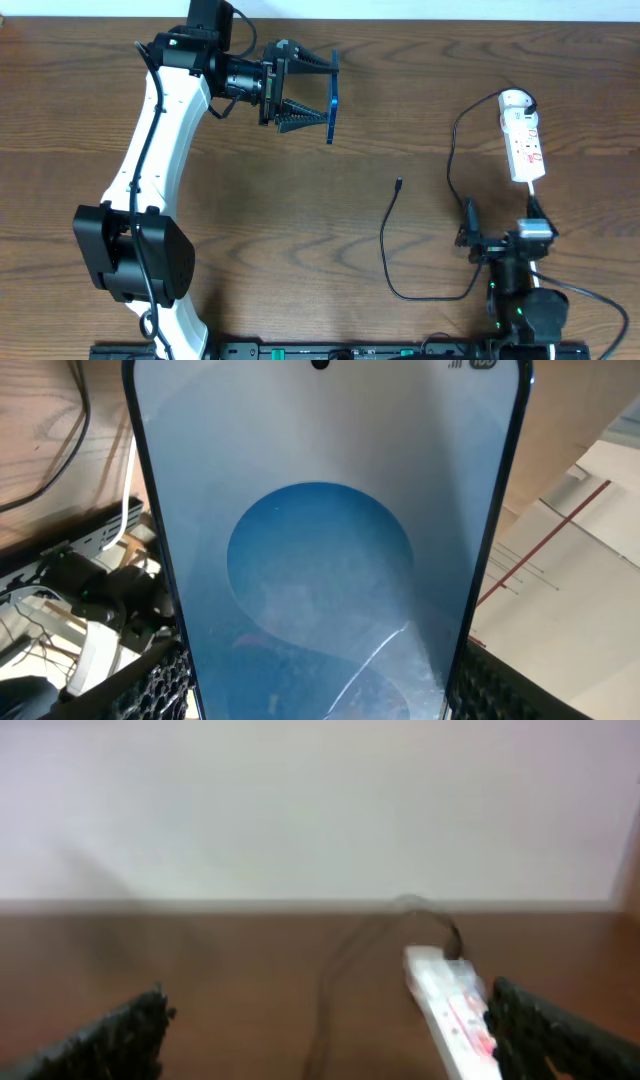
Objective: Plug charger to phone and switch on socket
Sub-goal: 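Move the right gripper up to the phone held by the left gripper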
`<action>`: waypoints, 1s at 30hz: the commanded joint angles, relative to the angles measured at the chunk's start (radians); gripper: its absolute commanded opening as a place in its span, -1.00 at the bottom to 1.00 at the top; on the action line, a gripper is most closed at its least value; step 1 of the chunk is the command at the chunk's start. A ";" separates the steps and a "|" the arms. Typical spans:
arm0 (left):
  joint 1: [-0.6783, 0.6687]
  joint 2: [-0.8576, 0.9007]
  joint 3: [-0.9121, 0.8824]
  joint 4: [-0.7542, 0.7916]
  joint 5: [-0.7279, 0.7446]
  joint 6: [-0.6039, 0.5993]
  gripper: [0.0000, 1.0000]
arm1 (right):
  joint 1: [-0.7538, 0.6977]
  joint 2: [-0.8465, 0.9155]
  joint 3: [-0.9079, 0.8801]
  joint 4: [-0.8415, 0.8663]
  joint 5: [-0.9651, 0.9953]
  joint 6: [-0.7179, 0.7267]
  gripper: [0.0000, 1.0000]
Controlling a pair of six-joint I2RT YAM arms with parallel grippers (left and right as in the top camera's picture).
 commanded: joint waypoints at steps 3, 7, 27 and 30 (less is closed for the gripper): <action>0.004 -0.032 0.009 0.001 0.057 -0.010 0.42 | 0.010 -0.006 -0.003 0.192 -0.212 0.150 0.98; 0.004 -0.032 0.009 0.001 0.057 -0.010 0.42 | 0.010 -0.002 0.002 0.500 -0.331 0.192 0.99; 0.004 -0.032 0.009 0.001 0.045 -0.010 0.40 | 0.019 0.903 0.779 0.085 -0.746 0.386 0.99; 0.004 -0.032 0.009 0.001 0.045 -0.010 0.40 | 0.043 0.960 0.807 0.086 -0.763 0.401 0.98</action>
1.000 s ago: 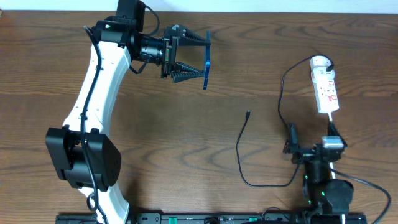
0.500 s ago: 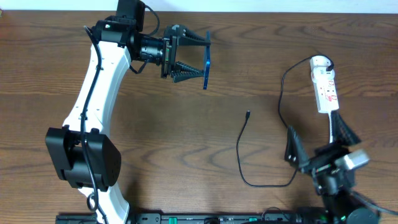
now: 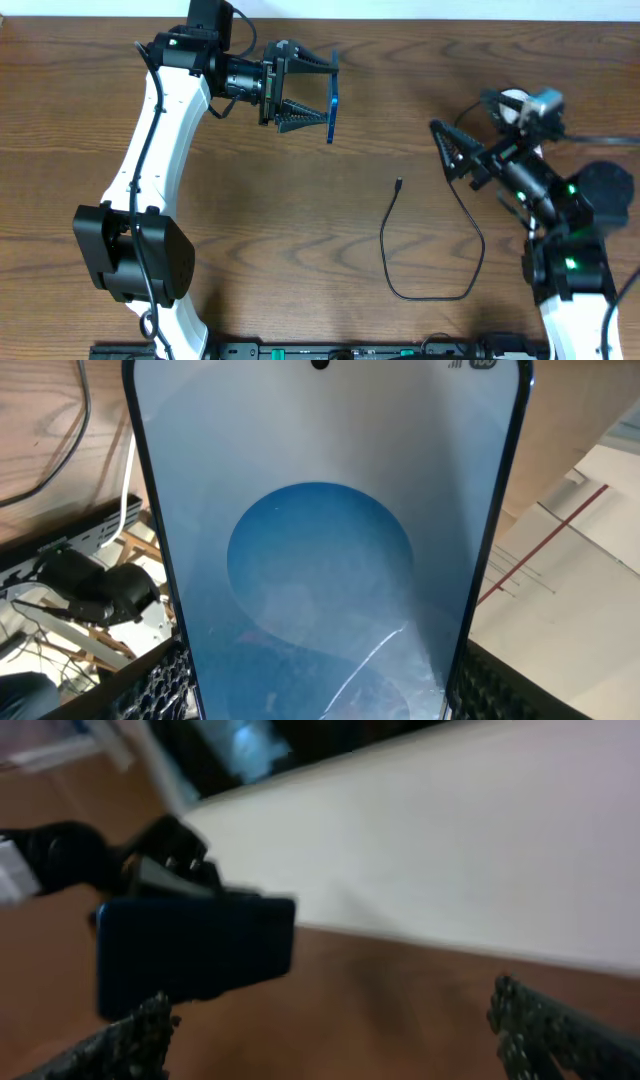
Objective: Plug charger to phone and switch on socket
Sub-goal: 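Move the right gripper up to the phone held by the left gripper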
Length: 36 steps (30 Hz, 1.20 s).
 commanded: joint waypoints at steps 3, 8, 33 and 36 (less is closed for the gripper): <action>0.005 -0.032 0.009 0.000 0.047 0.001 0.40 | 0.055 0.078 0.125 -0.127 -0.071 0.103 0.99; 0.005 -0.032 0.009 0.000 0.046 -0.010 0.40 | 0.111 0.175 0.478 -0.782 0.277 -0.053 0.99; 0.005 -0.032 0.009 0.027 -0.120 -0.100 0.40 | 0.669 0.521 1.077 -1.208 0.723 0.186 0.71; 0.005 -0.032 0.009 0.044 -0.168 -0.129 0.40 | 0.727 0.586 1.084 -1.199 0.873 0.271 0.71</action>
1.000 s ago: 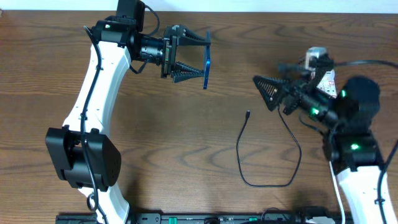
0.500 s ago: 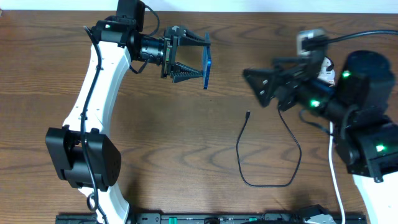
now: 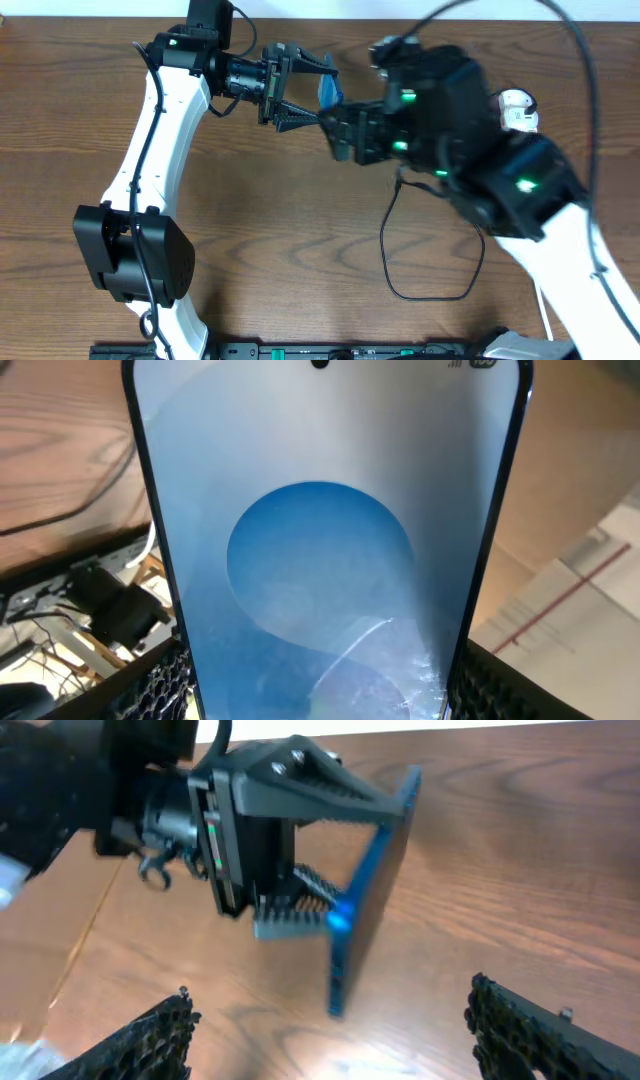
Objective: Plug charger to phone and switch on socket
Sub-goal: 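Move the right gripper up to the phone held by the left gripper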
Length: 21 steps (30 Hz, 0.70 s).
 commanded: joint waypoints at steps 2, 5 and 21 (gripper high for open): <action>0.005 -0.032 0.009 0.044 -0.027 -0.049 0.40 | 0.069 0.087 0.021 -0.001 0.228 0.122 0.72; 0.005 -0.032 0.009 0.070 -0.027 -0.069 0.40 | 0.082 0.131 0.021 -0.005 0.286 0.157 0.72; 0.004 -0.032 0.009 0.071 -0.027 -0.069 0.40 | 0.078 0.178 0.020 0.056 0.343 0.185 0.16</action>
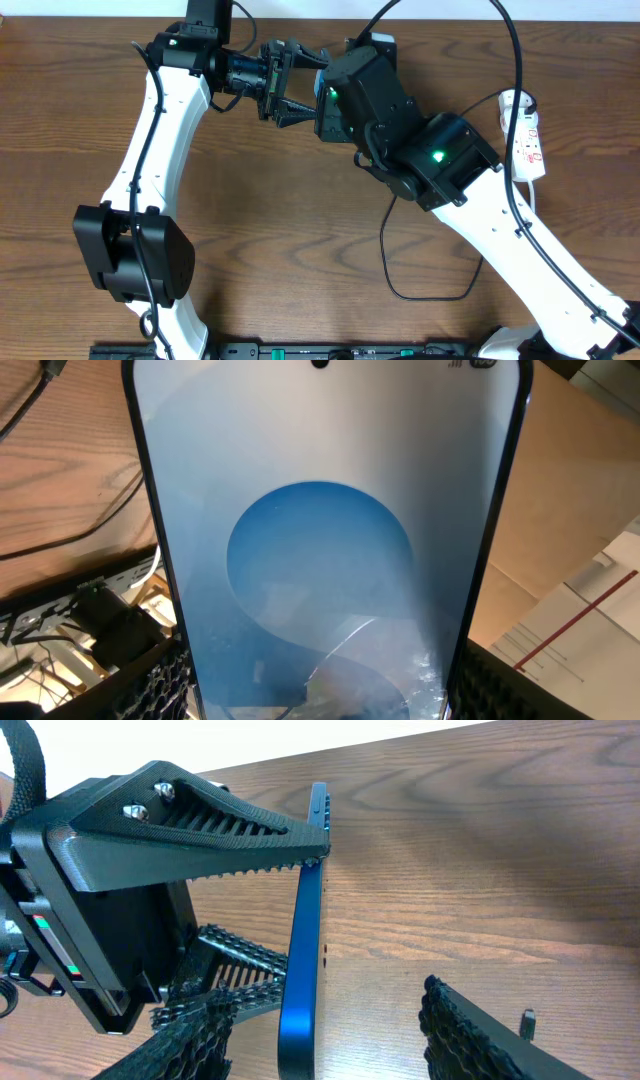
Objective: Plug charger to phone and switch on socket
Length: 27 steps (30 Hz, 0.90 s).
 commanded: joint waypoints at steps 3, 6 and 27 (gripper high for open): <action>0.004 -0.032 0.009 0.004 0.025 -0.002 0.40 | 0.006 0.034 0.017 0.021 0.026 0.013 0.04; 0.004 -0.032 0.009 0.004 0.025 -0.002 0.40 | 0.006 0.034 0.017 0.024 0.026 0.013 -0.05; 0.004 -0.032 0.009 0.003 0.030 -0.002 0.40 | 0.004 0.061 0.017 0.034 0.034 0.013 -0.70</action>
